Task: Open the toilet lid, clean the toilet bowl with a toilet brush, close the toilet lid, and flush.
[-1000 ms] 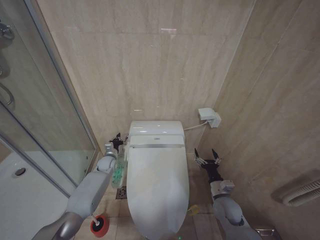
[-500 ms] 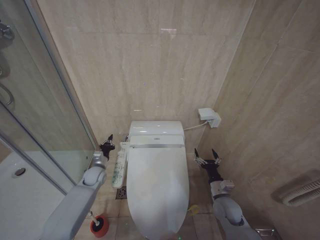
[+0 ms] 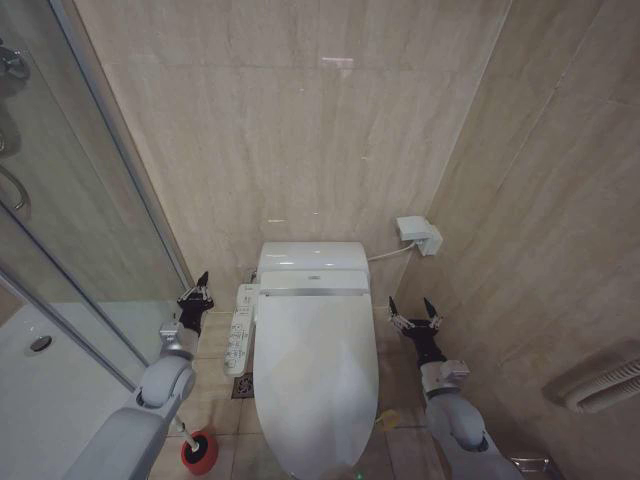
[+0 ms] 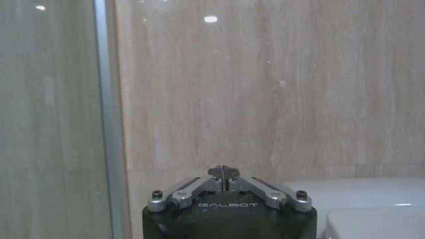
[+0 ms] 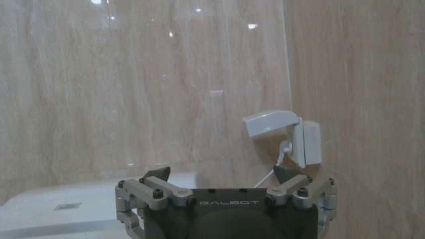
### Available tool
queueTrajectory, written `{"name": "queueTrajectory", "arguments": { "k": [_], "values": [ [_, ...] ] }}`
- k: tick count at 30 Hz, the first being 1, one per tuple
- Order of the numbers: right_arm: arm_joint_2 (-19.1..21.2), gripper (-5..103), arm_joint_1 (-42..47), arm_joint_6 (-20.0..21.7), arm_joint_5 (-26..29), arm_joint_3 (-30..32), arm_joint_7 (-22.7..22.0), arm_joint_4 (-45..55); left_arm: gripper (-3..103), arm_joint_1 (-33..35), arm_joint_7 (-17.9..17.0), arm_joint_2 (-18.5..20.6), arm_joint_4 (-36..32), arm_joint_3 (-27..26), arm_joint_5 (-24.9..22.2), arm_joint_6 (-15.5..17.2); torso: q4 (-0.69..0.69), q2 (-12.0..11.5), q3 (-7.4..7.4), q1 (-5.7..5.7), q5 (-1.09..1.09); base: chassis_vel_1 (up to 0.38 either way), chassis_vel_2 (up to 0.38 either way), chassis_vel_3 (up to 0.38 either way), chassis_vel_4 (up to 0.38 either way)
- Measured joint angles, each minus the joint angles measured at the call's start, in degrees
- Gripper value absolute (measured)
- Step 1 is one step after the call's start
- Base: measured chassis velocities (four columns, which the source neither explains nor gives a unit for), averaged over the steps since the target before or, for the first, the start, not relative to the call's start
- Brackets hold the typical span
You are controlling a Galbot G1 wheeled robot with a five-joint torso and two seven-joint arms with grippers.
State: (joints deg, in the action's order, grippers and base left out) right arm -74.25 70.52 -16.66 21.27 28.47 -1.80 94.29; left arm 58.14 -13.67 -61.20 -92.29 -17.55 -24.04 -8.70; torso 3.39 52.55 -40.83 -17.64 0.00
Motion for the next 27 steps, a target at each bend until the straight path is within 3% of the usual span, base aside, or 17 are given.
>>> {"name": "queueTrajectory", "arguments": {
  "k": [1, 2, 9, 10, 13, 15, 16, 23, 24, 26, 27],
  "values": [
    [0.0, 100, 0.0, 0.0, 0.0, 0.0, -0.01, 0.0, 0, 1.21, -0.2, -0.46, -1.02, -0.73, 0.0, 0.28, 0.0, 0.0, 0.0, 0.0, 0.0, 0.0, 0.0, 0.0, 0.0],
    [0.0, 100, 0.0, 0.0, 0.0, 0.0, 0.0, 0.0, 11, 2.06, -0.25, -0.7, -1.71, -1.14, 0.02, 0.38, 0.0, 0.0, 0.0, 0.0, 0.0, 0.0, 0.0, 0.0, 0.0],
    [0.0, 100, 0.0, 0.0, 0.0, 0.0, 0.0, 0.0, 11, 5.8, -0.11, -0.48, -4.51, -2.53, 0.25, 0.41, 0.0, -0.01, 0.0, 0.0, 0.0, 0.0, 0.0, 0.0, 0.0],
    [0.0, 100, 0.0, 0.0, 0.0, 0.0, -0.01, 0.0, 39, 6.39, -0.02, -0.03, -4.95, -2.83, 0.27, 0.38, 0.0, -0.01, 0.0, 0.0, 0.0, 0.0, 0.0, 0.0, 0.0],
    [0.0, 100, 0.0, 0.0, 0.0, 0.0, -0.01, 0.0, 39, 7.4, 0.5, 1.3, -5.89, -3.18, 0.18, 0.37, 0.01, -0.01, 0.0, 0.0, -0.01, 0.0, 0.0, 0.0, 0.0],
    [0.0, 100, 0.0, 0.0, 0.0, 0.0, 0.0, 0.0, 39, 8.46, 2.0, 3.18, -6.53, -3.88, 0.07, 0.29, 0.0, -0.01, 0.0, 0.0, 0.01, 0.0, 0.0, 0.0, 0.0],
    [0.0, 100, 0.0, 0.0, 0.0, 0.0, 0.0, 0.0, 66, 8.9, 3.19, 4.25, -6.54, -4.24, -0.11, 0.16, 0.0, -0.01, 0.0, 0.0, 0.0, 0.0, 0.0, 0.0, 0.0],
    [0.0, 100, 0.0, 0.0, 0.0, 0.0, 0.0, 0.0, 66, 9.69, 9.99, 7.22, -4.55, -5.98, -4.01, -0.96, 0.0, -0.01, 0.0, -0.01, 0.0, 0.0, 0.0, 0.0, 0.0],
    [-0.01, 100, 0.0, 0.0, 0.0, 0.0, 0.0, 0.0, 92, 9.41, 11.22, 7.32, -3.55, -6.28, -5.72, -0.51, -0.01, -0.01, 0.0, -0.01, 0.01, 0.0, 0.0, 0.0, 0.0],
    [0.0, 100, 0.0, 0.0, 0.0, 0.0, -0.01, 0.0, 92, 9.1, 11.85, 7.21, -2.78, -6.49, -6.49, -0.25, -0.01, -0.01, 0.0, 0.0, 0.0, 0.0, 0.0, 0.0, 0.0],
    [0.0, 100, 0.0, 0.0, 0.0, 0.0, -0.01, 0.0, 92, 7.22, 14.62, 5.82, 0.85, -7.68, -7.54, -0.6, -0.01, -0.01, 0.0, 0.0, -0.01, 0.0, 0.0, 0.0, 0.0]
  ]
}}
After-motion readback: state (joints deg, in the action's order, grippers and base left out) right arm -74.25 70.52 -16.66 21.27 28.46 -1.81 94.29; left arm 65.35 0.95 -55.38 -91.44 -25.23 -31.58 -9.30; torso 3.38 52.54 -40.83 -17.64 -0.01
